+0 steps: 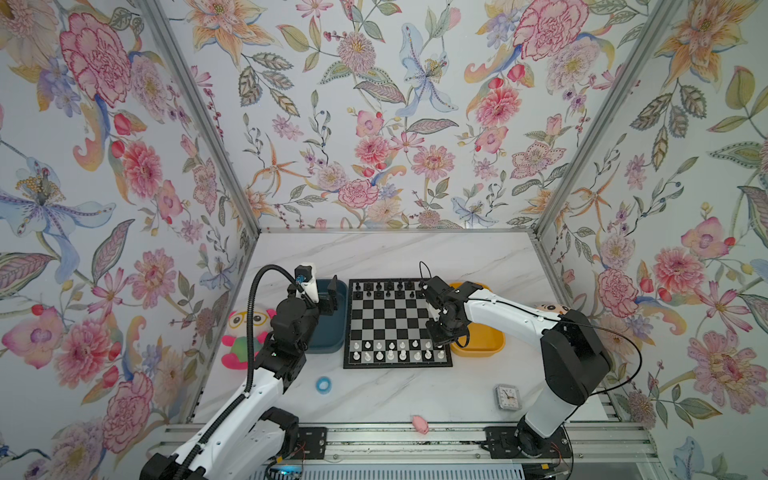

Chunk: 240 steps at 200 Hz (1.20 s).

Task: Set up the chess pieces on the board
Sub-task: 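Lower the white pawn onto the empty near row square and open the right gripper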

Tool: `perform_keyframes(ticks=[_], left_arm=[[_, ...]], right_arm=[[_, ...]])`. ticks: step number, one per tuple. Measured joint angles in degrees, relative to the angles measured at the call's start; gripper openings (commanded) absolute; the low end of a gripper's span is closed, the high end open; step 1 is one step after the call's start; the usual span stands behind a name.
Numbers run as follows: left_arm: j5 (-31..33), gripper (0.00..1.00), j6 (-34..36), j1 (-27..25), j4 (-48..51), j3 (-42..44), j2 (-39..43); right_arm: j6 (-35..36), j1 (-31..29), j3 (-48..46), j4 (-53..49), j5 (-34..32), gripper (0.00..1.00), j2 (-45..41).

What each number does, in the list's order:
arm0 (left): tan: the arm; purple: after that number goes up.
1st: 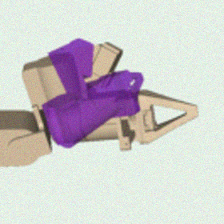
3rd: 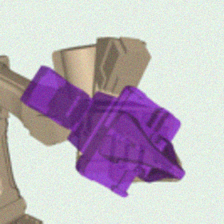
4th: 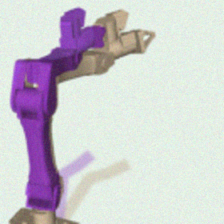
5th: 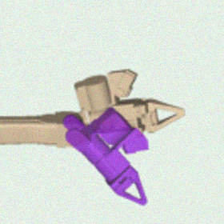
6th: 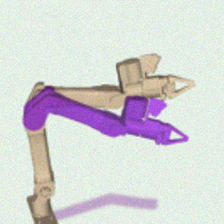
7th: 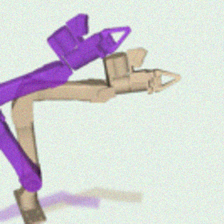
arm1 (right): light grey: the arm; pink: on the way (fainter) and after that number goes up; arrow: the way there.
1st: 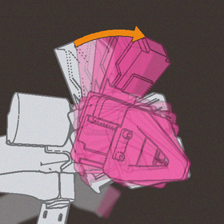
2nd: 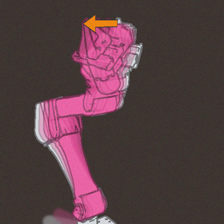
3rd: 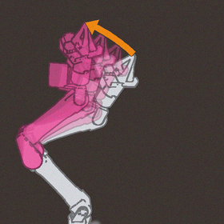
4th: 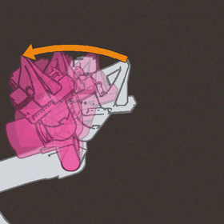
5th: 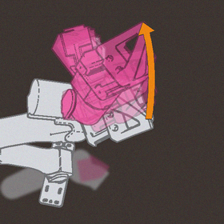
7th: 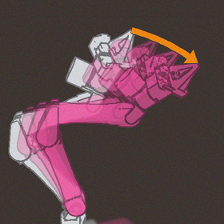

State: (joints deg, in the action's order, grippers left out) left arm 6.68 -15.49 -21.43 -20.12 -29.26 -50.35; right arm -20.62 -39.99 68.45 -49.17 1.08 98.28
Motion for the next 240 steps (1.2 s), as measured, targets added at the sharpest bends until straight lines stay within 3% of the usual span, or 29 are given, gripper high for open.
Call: perform_keyframes(ticks=[240], left_arm=[[-0.02,0.76,-0.42,0.0,0.04,0.0,0.22]], right_arm=[[-0.87,0.11,-1.66,2.32,0.15,0.0,0.15]])
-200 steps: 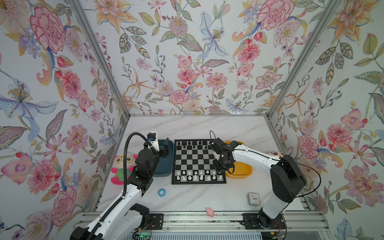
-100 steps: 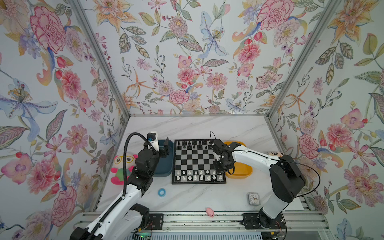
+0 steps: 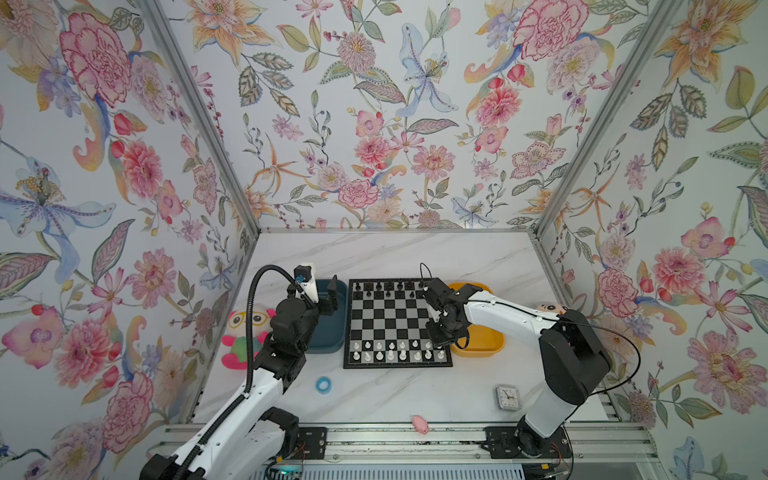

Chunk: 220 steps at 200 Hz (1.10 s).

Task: Set up the chess pieces on the board
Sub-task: 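Lower the white pawn onto the empty near row square and open the right gripper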

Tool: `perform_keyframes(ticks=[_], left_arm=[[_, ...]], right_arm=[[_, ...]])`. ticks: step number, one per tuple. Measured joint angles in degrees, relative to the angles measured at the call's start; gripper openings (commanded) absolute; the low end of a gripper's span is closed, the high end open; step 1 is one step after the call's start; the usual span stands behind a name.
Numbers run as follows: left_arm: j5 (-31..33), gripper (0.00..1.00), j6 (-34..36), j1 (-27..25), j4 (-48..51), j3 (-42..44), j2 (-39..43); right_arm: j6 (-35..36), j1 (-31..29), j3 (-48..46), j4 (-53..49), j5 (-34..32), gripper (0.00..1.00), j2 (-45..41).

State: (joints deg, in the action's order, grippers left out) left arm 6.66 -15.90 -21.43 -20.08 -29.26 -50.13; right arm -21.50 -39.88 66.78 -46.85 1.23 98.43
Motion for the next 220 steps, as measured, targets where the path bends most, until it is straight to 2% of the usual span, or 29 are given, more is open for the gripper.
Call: perform_keyframes(ticks=[220], left_arm=[[-0.04,0.76,0.02,0.0,-0.02,0.0,0.0]], right_arm=[[-1.05,0.0,-0.07,0.02,0.0,0.02,-0.07]])
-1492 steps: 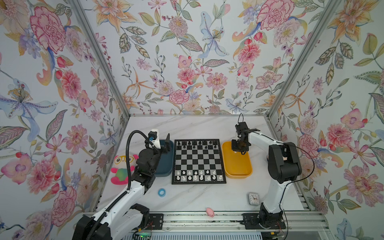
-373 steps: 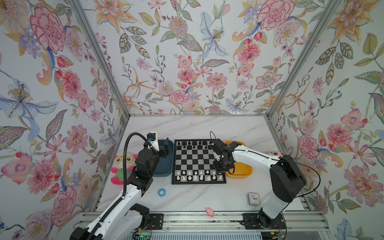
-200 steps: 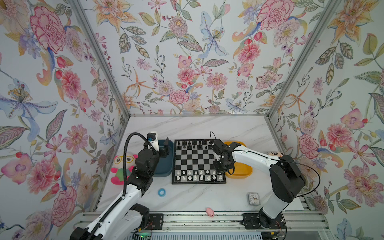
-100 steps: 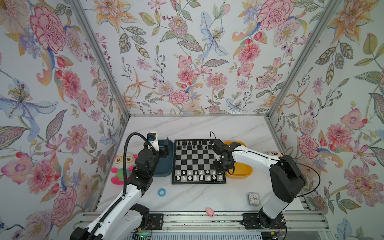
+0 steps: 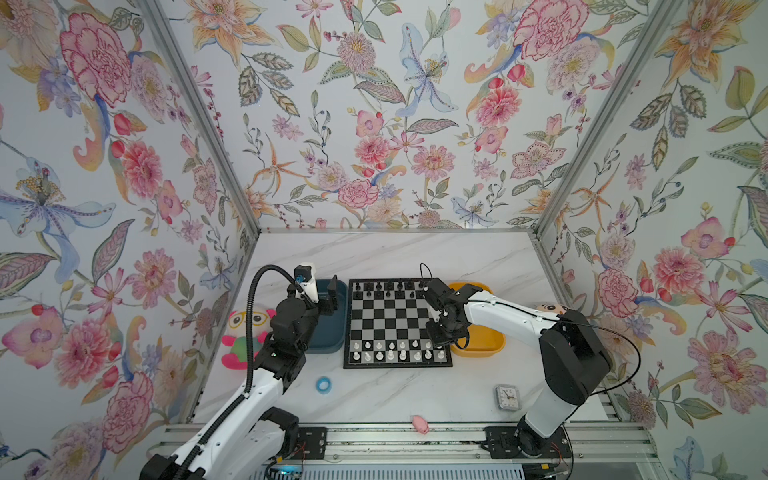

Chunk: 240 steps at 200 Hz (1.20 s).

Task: Set up the chess pieces on the board
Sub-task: 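Lower the white pawn onto the empty near row square and open the right gripper, then raise the empty right gripper away from the board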

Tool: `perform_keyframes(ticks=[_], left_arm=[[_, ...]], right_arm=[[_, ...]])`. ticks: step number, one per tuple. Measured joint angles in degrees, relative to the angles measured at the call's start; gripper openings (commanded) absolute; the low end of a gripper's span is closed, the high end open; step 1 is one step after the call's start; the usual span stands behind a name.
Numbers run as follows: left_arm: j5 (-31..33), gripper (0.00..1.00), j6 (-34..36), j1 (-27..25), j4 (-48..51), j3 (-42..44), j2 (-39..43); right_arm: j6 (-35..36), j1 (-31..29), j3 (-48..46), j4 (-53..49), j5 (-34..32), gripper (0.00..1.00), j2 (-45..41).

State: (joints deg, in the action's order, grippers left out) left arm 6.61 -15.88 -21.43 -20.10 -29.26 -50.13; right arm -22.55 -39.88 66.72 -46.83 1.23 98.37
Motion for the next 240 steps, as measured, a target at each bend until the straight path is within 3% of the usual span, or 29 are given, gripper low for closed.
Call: perform_keyframes(ticks=[88,240], left_arm=[[-0.15,0.76,0.0,0.0,0.0,0.02,0.0],[-0.17,0.76,0.0,0.0,0.02,0.02,0.22]], right_arm=[[-0.7,0.0,-0.11,0.15,0.02,0.18,-0.11],[-1.44,0.0,0.2,-0.13,-0.31,0.31,-4.04]])
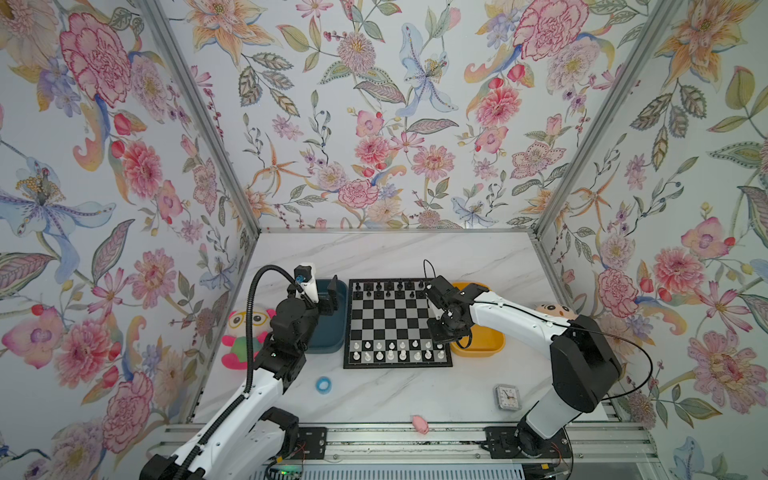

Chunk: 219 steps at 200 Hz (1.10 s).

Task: Set up the chess pieces on the board

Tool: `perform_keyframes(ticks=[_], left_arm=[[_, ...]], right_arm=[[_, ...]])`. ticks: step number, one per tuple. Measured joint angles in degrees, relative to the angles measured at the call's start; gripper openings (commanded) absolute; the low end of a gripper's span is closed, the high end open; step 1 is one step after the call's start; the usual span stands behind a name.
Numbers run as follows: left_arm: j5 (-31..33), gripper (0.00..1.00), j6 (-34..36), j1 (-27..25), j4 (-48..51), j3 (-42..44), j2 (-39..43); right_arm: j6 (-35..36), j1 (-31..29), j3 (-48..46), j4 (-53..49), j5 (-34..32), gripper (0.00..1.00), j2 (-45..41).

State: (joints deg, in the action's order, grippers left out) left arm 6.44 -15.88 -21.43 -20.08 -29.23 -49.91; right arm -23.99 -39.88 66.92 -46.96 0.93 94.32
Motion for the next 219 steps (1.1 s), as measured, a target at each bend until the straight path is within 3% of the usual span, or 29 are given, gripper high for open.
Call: perform_keyframes(ticks=[56,110,124,143,175,219], left_arm=[[0.02,0.77,0.0,0.0,0.02,0.0,0.33],[1.86,0.87,1.33,0.0,0.68,0.0,0.37],[2.84,0.91,2.12,0.0,0.98,0.0,0.31],[3.82,0.99,3.28,0.0,1.01,-0.07,-0.09],[6.6,0.99,5.33,0.0,0.72,-0.11,-1.38],[12.94,0.99,9.29,0.24,-7.5,2.91,-3.74]], right_arm=[[0.98,2.03,6.1,-2.6,-4.96,0.38,-8.15],[4.0,10.1,9.2,-1.57,-13.81,0.79,-19.52],[4.66,12.24,8.46,1.07,-15.56,1.0,-23.15],[6.14,15.1,5.6,5.46,-17.62,0.99,-28.46],[9.66,18.62,-3.91,16.85,-22.01,0.99,-36.28],[19.02,21.84,-25.64,41.05,-24.76,0.99,-44.0]])
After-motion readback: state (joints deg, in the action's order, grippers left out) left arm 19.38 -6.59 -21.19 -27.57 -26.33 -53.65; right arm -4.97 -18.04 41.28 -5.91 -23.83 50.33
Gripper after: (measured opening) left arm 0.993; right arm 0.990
